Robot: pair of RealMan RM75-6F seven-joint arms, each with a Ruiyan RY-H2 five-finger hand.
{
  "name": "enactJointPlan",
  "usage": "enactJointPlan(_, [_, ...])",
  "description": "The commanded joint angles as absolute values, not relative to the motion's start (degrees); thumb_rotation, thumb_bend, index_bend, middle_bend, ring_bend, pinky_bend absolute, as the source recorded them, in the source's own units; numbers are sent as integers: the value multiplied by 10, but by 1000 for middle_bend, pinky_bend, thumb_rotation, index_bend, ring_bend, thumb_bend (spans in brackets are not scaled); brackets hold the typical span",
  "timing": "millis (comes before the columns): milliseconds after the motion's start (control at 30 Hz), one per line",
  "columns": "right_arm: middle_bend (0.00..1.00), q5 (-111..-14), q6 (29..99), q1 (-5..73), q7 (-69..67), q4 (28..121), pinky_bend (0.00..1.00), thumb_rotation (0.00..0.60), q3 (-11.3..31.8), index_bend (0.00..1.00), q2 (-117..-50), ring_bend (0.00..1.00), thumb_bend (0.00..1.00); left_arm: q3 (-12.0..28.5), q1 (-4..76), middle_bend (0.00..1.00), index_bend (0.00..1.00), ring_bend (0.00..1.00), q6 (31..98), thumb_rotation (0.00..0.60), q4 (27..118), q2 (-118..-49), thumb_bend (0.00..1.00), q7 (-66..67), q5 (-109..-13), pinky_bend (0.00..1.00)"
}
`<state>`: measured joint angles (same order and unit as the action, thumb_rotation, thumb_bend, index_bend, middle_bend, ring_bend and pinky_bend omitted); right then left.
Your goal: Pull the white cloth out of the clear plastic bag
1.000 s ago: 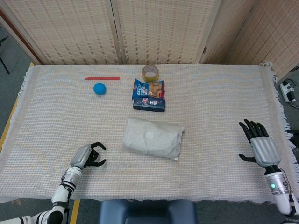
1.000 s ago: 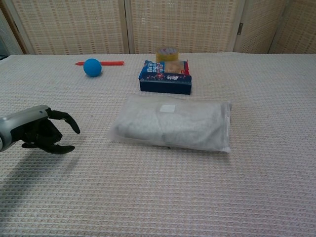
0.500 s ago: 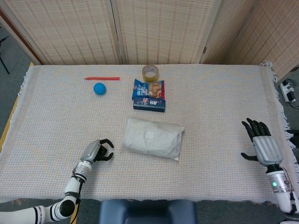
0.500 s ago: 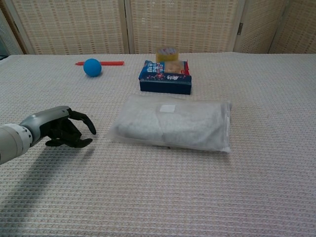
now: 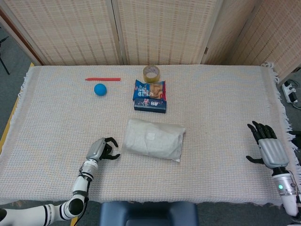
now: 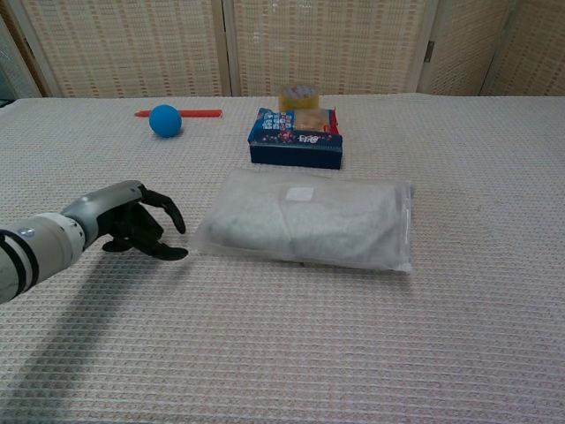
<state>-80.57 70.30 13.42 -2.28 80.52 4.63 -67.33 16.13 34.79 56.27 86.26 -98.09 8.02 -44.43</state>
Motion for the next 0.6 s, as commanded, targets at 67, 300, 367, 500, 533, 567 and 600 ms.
enactJointPlan(67, [0, -804, 703, 134, -23, 802, 0, 600, 47, 0, -675, 0, 68, 166, 350, 1000, 607, 1000, 560, 600, 864, -979, 297, 76, -441, 1000])
enactJointPlan(300, [0, -804, 706, 134, -21, 798, 0, 600, 46, 0, -679, 0, 67, 165, 355, 1000, 627, 1000, 558, 600, 874, -979, 339, 81, -433, 1000])
enactJointPlan(367, [0, -805, 708, 134, -22, 798, 0, 600, 46, 0, -679, 0, 68, 166, 358, 1000, 625, 1000, 559, 600, 874, -981, 338, 83, -429, 1000])
enactJointPlan(500, [0, -805, 710, 133, -22, 798, 0, 600, 46, 0, -678, 0, 67, 167, 363, 1000, 613, 1000, 558, 600, 875, -982, 332, 90, -421, 1000])
enactJointPlan(533, [0, -805, 710, 133, -22, 798, 0, 600, 46, 0, -678, 0, 67, 167, 364, 1000, 607, 1000, 558, 600, 876, -983, 325, 91, -420, 1000])
enactJointPlan(567, [0, -804, 710, 133, -22, 799, 0, 600, 46, 0, -678, 0, 67, 167, 364, 1000, 601, 1000, 559, 600, 876, -984, 310, 92, -419, 1000])
enactJointPlan(600, [0, -804, 711, 133, -22, 799, 0, 600, 46, 0, -677, 0, 68, 167, 365, 1000, 596, 1000, 559, 600, 876, -984, 292, 93, -417, 1000])
